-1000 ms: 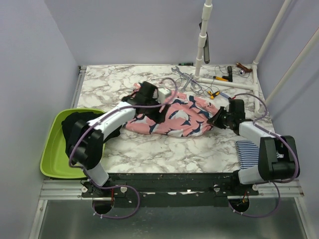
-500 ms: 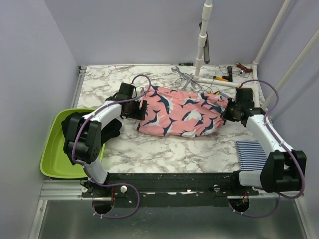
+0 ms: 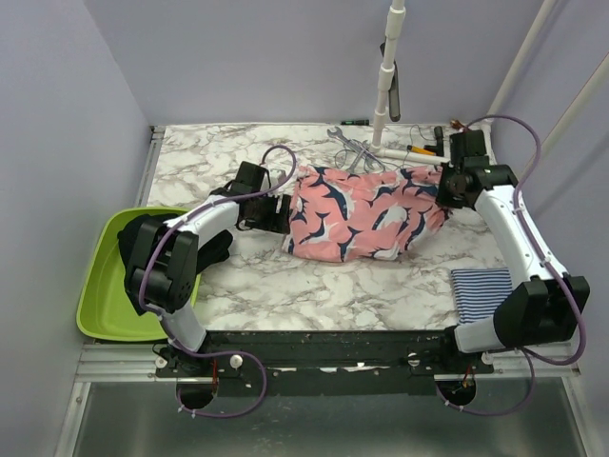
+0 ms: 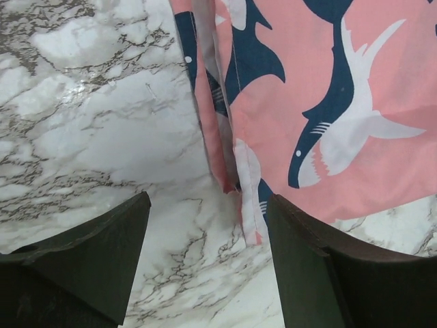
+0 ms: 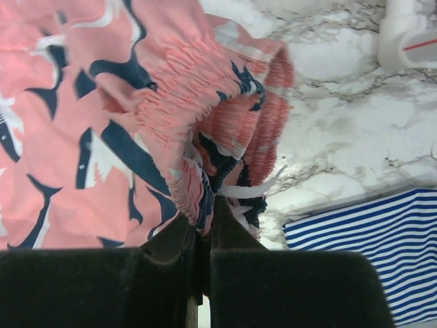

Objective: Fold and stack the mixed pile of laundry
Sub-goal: Fold the shorts at the center of the board.

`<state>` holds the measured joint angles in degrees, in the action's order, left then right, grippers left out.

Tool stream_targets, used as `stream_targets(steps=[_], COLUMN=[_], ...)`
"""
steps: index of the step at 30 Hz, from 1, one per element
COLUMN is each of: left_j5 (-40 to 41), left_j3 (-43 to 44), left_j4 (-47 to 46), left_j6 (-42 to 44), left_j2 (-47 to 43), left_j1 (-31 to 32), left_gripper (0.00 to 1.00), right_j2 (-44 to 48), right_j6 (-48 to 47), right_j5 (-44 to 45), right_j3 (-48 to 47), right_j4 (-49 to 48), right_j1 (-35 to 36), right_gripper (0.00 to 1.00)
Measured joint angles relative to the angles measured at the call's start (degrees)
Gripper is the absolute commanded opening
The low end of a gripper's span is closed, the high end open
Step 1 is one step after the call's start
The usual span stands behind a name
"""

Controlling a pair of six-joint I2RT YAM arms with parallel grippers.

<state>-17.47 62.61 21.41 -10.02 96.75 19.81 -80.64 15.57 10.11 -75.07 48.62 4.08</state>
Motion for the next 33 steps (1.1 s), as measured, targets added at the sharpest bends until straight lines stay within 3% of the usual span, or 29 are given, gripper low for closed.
stream_targets(steps=[5, 13, 16, 24, 33], left_j5=[-2.3, -5.1, -5.9, -7.2, -8.2], left_j3=[0.7, 0.8, 0.8, 0.8, 0.8], left_j4=[-0.6, -1.6, -1.9, -2.0, -2.0], left_j6=[-2.3, -3.8, -4.1, -4.2, -4.2], left_j2=[5.0, 7.0, 7.6, 8.2, 8.2], left_j1=[0.0, 1.0, 1.0, 0.9, -0.1], left_gripper=[0.64, 0.32, 0.26, 0.22, 0.21], right_j2=[-5.4, -20.9, -27.7, -38.6, -42.2], right_j6=[0.9, 3.1, 3.5, 3.7, 6.1], right_j5=[4.0, 6.9, 6.8, 1.6, -8.4], right_j3=[-7.6, -20.6, -27.3, -37.2, -33.8], right_j4=[4.5, 7.7, 7.9, 4.3, -6.7], right_j1=[9.6, 23.2, 27.4, 34.4, 35.2], right_gripper=[0.01, 0.01, 0.01, 0.01, 0.01])
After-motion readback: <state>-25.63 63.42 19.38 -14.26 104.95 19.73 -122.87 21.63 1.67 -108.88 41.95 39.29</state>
